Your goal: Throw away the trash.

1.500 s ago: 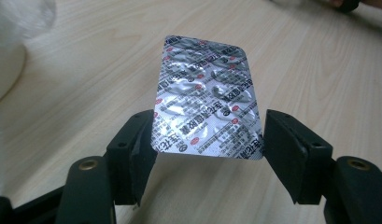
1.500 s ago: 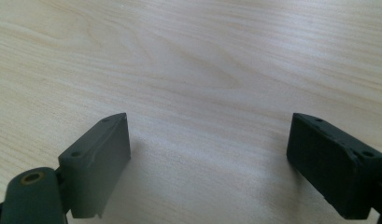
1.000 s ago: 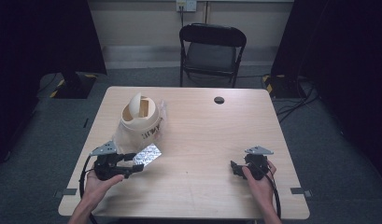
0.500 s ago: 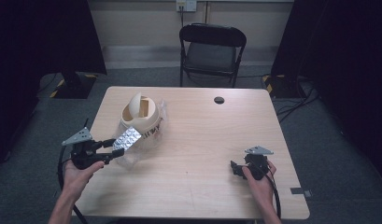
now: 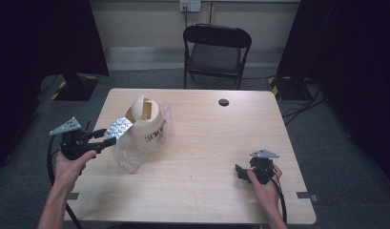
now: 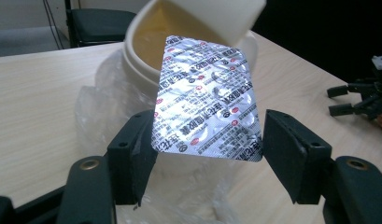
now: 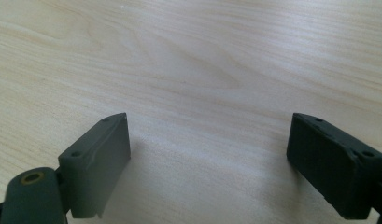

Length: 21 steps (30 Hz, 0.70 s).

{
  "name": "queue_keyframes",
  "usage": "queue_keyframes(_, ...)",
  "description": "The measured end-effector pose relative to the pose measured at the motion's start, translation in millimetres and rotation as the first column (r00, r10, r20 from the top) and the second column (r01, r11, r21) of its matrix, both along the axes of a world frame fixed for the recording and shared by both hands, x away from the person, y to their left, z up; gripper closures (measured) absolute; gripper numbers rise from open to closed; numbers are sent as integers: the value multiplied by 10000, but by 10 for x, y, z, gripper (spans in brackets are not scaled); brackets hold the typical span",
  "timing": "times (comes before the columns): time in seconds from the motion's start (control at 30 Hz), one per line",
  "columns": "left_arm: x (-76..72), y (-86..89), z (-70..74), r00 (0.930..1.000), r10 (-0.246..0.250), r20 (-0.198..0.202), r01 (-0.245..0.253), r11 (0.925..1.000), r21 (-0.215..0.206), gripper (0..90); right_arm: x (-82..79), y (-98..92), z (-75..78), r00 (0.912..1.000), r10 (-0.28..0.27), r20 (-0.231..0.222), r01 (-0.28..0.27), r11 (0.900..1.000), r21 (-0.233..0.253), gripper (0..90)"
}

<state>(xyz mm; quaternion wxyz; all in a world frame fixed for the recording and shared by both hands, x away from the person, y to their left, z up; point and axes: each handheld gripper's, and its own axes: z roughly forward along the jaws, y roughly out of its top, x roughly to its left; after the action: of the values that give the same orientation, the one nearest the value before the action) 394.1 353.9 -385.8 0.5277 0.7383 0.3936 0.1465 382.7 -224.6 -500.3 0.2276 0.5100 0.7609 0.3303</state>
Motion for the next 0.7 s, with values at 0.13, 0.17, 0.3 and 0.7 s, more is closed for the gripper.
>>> queue_keyframes(0.13,143,2,55,9998,184,-80,-182,9995,266,358,0,0,0,10000,-1,-1,1,10000,1,125)
queue_keyframes(0.17,173,4,67,9998,207,-77,-204,9993,328,358,0,0,0,10000,0,-1,0,10000,1,125)
queue_keyframes(0.3,314,-24,123,9995,286,-156,-277,9980,571,358,0,0,0,10000,-2,-1,2,10000,1,125)
queue_keyframes(0.7,523,-131,125,9981,91,-612,-28,9948,1019,444,0,0,0,10000,0,-2,0,10000,1,125)
